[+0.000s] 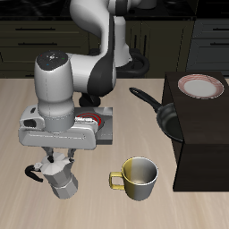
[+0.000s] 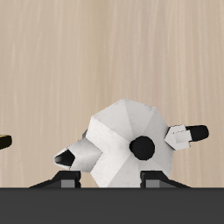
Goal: Place the frying pan on the top layer of the shelf and place the moka pot on the stove
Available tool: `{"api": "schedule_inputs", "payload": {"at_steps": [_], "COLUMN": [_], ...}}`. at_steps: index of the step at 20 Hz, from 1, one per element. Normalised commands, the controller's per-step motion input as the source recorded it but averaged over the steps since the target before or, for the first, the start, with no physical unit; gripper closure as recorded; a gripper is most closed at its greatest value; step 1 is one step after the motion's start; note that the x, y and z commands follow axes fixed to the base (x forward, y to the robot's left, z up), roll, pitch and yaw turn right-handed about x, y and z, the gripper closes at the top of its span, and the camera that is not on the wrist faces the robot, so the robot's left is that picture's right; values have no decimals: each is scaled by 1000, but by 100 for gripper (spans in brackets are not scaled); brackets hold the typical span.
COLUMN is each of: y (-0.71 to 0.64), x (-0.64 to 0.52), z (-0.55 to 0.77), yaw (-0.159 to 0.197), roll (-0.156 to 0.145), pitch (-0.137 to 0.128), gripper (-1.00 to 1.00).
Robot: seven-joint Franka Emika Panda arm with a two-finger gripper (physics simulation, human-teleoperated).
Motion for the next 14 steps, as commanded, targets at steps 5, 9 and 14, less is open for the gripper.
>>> {"api": "schedule_inputs", "payload": {"at_steps": [5,9,14], "y": [68,16,11], "x": [-41,-71,-156], "z": [110,143,203], "yaw": [4,1,9], "roll": [17,-7,6], "pitch": [-10,-18,-26], "gripper": [100,100,100]}}
